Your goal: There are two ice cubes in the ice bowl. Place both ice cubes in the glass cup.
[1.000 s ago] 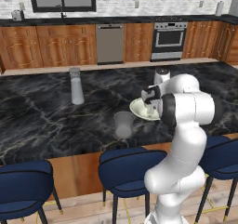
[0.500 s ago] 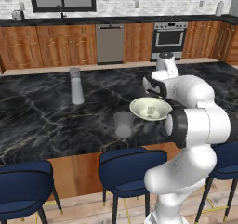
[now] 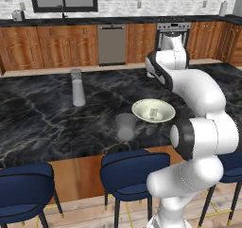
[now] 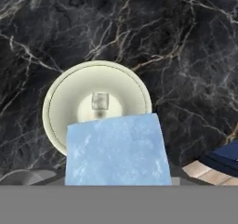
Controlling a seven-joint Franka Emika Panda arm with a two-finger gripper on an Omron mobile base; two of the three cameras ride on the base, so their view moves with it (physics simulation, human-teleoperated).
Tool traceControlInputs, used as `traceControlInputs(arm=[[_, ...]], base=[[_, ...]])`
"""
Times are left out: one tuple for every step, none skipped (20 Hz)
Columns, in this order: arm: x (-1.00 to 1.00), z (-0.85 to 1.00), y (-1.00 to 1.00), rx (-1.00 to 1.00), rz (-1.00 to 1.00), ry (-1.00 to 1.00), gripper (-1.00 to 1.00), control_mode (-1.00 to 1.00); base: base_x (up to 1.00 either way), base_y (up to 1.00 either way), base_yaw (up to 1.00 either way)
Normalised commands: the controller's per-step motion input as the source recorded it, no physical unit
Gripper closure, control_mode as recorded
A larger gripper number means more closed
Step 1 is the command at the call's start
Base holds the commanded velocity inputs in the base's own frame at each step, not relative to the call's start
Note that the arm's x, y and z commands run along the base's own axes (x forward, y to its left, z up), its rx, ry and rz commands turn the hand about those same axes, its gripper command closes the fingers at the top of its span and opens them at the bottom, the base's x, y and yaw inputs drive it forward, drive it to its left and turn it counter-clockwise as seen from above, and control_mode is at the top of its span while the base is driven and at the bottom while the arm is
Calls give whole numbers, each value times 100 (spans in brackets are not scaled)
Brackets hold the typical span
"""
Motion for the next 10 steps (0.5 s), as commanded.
traceControlInputs(arm=[[-21, 76, 35, 9, -22, 0, 100, -100], [-16, 72, 32, 9, -21, 0, 100, -100], [-8, 71, 30, 9, -20, 2, 100, -100], [-1, 70, 27, 8, -19, 1, 100, -100], [-3, 68, 31, 7, -19, 0, 100, -100], [0, 56, 42, 5, -19, 2, 100, -100], [0, 46, 46, 4, -20, 1, 100, -100], [0, 42, 44, 4, -20, 0, 100, -100], [-8, 31, 40, 6, -20, 0, 100, -100], [-14, 18, 36, 8, -19, 0, 100, -100]], base=[[0, 0, 0], [0, 0, 0], [0, 0, 0], [0, 0, 0], [0, 0, 0], [0, 0, 0], [0, 0, 0], [0, 0, 0], [0, 0, 0], [0, 0, 0]])
